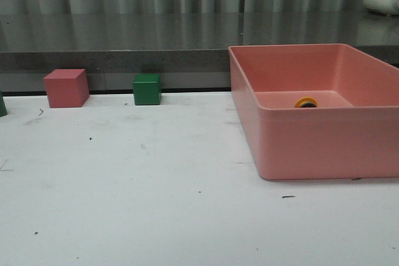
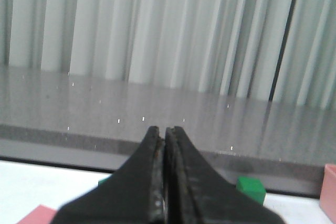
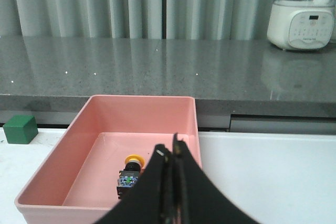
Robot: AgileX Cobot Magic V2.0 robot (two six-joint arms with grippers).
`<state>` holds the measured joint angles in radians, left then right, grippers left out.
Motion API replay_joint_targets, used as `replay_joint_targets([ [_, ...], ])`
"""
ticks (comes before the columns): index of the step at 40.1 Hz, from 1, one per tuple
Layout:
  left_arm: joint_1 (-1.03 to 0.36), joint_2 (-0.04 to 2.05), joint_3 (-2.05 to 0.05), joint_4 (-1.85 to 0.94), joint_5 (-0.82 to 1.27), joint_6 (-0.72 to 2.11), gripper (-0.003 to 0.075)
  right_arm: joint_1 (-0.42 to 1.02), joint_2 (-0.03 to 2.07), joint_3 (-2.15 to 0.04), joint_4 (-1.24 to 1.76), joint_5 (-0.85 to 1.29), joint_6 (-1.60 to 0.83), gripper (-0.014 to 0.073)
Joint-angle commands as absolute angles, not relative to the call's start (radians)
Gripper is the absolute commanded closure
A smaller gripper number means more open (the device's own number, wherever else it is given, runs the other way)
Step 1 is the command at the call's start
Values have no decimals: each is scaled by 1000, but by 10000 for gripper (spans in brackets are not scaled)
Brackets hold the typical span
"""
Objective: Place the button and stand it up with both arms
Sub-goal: 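Move the right gripper over the pink bin toward the yellow button, then lower the right gripper into the bin and grasp the yellow button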
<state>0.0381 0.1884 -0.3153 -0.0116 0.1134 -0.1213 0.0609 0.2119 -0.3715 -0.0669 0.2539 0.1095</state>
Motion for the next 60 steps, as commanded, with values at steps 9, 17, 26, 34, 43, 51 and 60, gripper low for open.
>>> replay_joint_targets([
  [9,39,398,-472,-10,151,-120,740,58,420,-507,-56,209,100,660],
  [17,39,399,-472,-10,158,-120,678,58,420,-507,-56,208,100,567],
  [26,39,399,-472,-10,156,-120,144,58,421,-507,-56,190,100,17],
  [34,39,399,-472,-10,154,-120,47,58,509,-523,-47,120,100,-52],
  [43,39,399,-472,-10,154,-120,47,98,823,-699,0,129,100,-52],
  [51,39,399,-472,-10,154,-120,47,205,1104,-883,5,226,100,-52],
  [60,39,399,-472,-10,154,-120,47,221,1372,-1101,23,484,110,-52],
])
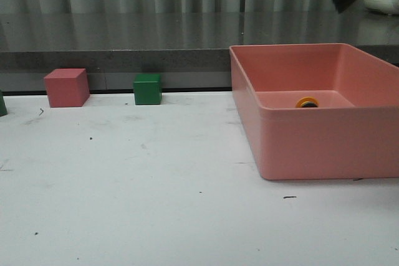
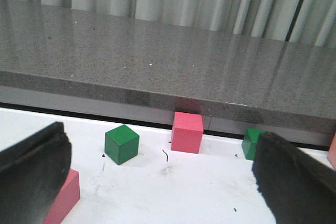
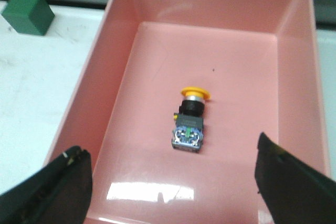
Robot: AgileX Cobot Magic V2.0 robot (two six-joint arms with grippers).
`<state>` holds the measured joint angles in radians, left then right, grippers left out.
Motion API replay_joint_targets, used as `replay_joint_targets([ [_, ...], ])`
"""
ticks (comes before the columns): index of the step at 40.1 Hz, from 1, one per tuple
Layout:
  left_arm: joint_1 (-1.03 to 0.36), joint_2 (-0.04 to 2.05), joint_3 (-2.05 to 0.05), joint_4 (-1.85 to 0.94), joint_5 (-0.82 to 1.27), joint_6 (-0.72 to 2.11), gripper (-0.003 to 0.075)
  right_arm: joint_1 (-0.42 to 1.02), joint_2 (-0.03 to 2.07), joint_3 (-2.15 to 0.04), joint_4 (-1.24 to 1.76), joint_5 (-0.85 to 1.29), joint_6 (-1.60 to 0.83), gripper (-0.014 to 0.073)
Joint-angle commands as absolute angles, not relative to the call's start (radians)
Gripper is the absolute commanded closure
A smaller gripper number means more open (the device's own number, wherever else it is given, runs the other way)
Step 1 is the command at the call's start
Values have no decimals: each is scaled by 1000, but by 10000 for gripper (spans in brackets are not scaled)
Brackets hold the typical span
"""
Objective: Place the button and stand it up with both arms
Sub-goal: 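Lower the right gripper into the bin and grasp the yellow button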
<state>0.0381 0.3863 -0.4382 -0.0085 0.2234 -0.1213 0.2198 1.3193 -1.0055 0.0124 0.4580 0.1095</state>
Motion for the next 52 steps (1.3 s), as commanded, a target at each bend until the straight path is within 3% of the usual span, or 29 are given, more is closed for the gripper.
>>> replay_joint_targets([
  [1,39,399,-472,-10,154,-120,47,221,1397,-1130,24,511,117,-52],
  [20,39,399,-472,-10,156,-120,47,207,1894,-1550,25,802,210,-52],
  [38,39,399,-472,-10,158,-120,47,174,2094,-1750,34,921,214,-43],
  [43,39,399,-472,-10,158,-120,47,174,2094,-1750,44,932,214,92],
  [48,39,399,-472,-10,158,-120,47,174,2094,-1750,45,938,214,312],
  [52,39,399,-472,-10,158,-120,47,174,2094,-1750,45,941,214,386],
])
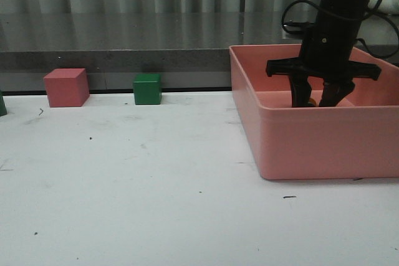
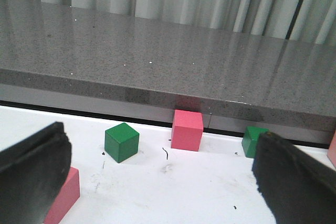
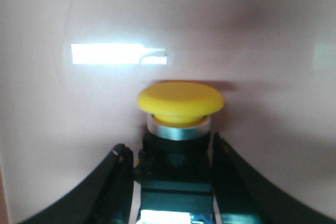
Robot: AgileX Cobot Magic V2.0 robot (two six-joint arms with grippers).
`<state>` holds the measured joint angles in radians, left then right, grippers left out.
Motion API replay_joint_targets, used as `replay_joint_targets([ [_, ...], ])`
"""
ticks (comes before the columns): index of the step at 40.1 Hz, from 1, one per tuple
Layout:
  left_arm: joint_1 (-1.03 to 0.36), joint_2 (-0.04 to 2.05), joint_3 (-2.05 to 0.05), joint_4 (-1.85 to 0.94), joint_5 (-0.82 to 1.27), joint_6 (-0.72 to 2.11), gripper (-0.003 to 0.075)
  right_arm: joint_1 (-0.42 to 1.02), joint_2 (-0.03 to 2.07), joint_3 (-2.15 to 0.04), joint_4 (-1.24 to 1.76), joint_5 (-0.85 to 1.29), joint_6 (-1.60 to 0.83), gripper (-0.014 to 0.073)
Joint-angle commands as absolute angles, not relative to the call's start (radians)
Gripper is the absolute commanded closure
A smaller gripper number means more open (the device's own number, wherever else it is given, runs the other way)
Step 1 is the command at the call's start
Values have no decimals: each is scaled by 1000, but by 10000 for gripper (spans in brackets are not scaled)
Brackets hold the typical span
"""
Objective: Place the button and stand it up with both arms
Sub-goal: 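Lower the right gripper into the bin and grasp the yellow button, then lift the button out of the bin and carry it toward the left gripper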
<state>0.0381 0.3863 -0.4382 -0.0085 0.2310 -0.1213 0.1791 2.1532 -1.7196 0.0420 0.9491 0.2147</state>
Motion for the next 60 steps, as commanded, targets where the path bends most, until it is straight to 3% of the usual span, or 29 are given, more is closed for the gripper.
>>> replay_joint_targets([
  [1,39,399,-472,-10,158,-120,47,174,2094,-1750,45,942,214,392],
  [22,39,399,-472,-10,158,-120,47,198,1901,-1854,64,1049,214,391],
  [36,39,399,-472,-10,158,-120,47,427,1787,-1862,194,1008,195,391],
  [49,39,399,-472,-10,158,-120,47,725,1961,-1951,266,924,197,391],
  [60,39,399,-472,-10,160,-120,47,779,2246,-2240,248,1027,337,391],
])
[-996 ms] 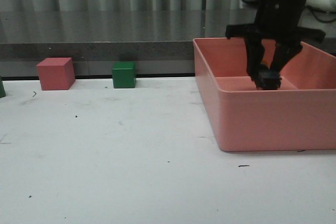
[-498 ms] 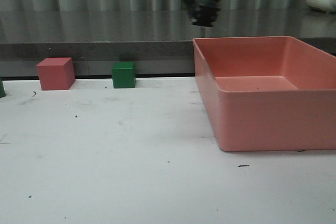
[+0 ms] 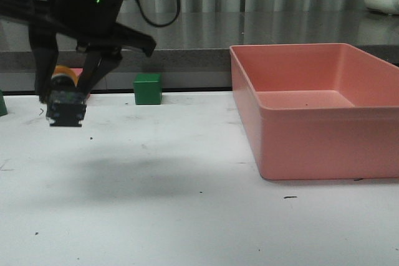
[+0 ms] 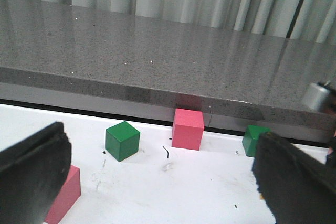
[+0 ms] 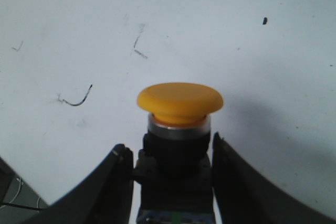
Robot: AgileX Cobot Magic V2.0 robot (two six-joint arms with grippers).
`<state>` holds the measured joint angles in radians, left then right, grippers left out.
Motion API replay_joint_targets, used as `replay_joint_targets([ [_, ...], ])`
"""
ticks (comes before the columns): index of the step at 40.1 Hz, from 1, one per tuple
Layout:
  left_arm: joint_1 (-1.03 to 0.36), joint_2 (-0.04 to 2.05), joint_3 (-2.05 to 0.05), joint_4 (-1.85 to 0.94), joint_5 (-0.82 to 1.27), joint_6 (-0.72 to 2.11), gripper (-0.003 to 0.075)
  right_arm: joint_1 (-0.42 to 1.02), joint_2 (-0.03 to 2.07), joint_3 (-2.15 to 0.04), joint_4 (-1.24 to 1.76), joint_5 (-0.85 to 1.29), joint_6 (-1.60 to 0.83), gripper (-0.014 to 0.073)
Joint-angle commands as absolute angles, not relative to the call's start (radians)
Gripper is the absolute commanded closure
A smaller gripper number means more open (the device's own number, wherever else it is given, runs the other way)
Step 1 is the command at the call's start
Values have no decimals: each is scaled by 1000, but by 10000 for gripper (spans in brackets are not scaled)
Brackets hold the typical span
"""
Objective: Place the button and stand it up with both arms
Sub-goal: 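Lift the button out of the bin and carry it toward the left gripper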
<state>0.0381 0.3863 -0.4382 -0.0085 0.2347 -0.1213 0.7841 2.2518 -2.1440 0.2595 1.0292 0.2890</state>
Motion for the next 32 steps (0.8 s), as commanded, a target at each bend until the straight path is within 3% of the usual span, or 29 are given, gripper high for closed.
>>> replay_joint_targets([
  [1,39,399,-472,-10,160,-120,47,779,2271,-2267,230,1040,356,391],
  [11,39,399,-472,-10,160,-120,47,779,2417,-2406,81,1143,529,390],
  [25,39,399,-472,-10,160,-120,47,778,2438,-2407,80,1117,608,381],
  [27,39,399,-472,-10,160,-120,47,778,2438,-2407,80,1118,608,351],
  [32,39,399,-472,-10,160,-120,47,778,2437,-2407,80,1115,608,177],
])
